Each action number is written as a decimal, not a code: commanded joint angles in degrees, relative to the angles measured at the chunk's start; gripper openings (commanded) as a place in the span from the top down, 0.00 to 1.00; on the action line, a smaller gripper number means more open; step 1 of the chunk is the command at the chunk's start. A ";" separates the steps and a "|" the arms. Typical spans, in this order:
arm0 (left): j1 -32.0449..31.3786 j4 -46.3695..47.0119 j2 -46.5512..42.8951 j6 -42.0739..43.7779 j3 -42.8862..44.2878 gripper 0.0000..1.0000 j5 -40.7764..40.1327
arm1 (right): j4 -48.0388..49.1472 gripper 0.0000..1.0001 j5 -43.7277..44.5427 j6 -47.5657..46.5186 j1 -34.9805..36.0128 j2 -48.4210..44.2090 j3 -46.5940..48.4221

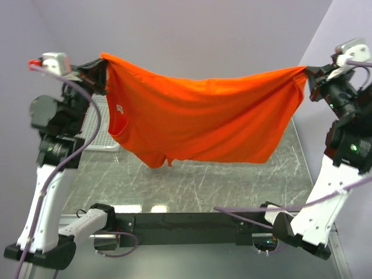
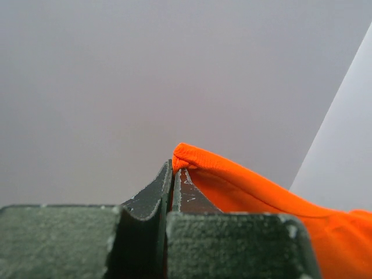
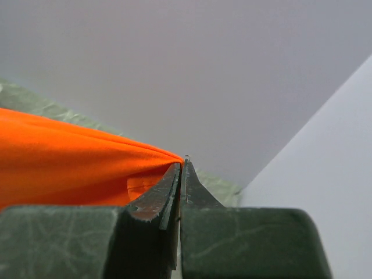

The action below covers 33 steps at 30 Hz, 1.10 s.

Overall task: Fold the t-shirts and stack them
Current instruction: Flatten the tshirt out

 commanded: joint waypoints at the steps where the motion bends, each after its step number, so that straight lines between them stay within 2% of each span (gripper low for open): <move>1: 0.34 3.78 6.67 -4.12 -5.18 0.99 2.54 | 4.04 1.00 -2.07 1.43 -0.19 2.56 -11.36; 4: 0.34 7.21 13.78 -6.93 -7.65 0.99 4.57 | 5.36 1.00 1.41 -0.32 3.32 4.83 -17.27; 6: 0.34 8.70 18.36 -7.38 -6.44 0.99 5.54 | 5.80 1.00 4.67 -1.55 7.09 6.85 -17.56; 9: 0.43 10.46 28.29 -8.35 0.75 0.99 5.54 | 6.68 1.00 7.59 1.77 8.34 13.25 -10.13; 10: 0.43 11.51 29.71 -8.70 5.65 0.99 5.89 | 6.68 1.00 8.03 2.83 8.34 14.32 -7.56; 15: 0.43 10.38 36.04 -8.80 23.25 0.99 6.86 | 8.17 1.00 8.74 6.61 7.12 18.81 9.82; 16: 0.43 10.20 36.23 -8.71 27.45 0.99 7.04 | 8.61 1.00 8.21 7.23 6.07 18.82 11.52; 18: 0.43 10.81 35.19 -8.36 29.33 0.99 8.43 | 10.02 1.00 6.29 8.55 5.09 17.60 13.20; 21: 0.43 12.40 30.63 -7.83 26.19 0.99 9.67 | 11.07 1.00 4.08 8.12 3.25 13.65 8.75; 23: 0.43 12.66 27.63 -7.13 20.13 0.99 11.69 | 10.90 1.00 0.22 5.59 2.20 10.92 4.35; 25: 0.43 11.97 22.98 -5.99 12.67 0.99 14.05 | 9.59 1.00 -3.98 2.68 1.84 6.27 -4.43; 26: 0.43 10.48 19.74 -5.37 9.94 0.99 14.94 | 5.75 1.00 -5.58 -2.38 1.40 3.46 -9.51; 29: 0.43 7.32 14.45 -4.40 -0.08 0.99 18.97 | -1.38 1.00 -10.84 -13.98 0.26 -0.77 -15.61; 31: 0.43 3.72 8.48 -3.61 -5.27 0.99 19.78 | -6.31 1.00 -12.79 -16.92 -2.20 -4.55 -18.08; 33: 0.43 1.86 3.04 -3.00 -7.04 0.99 19.00 | -5.63 1.00 -15.52 -15.63 -5.52 -7.09 -17.48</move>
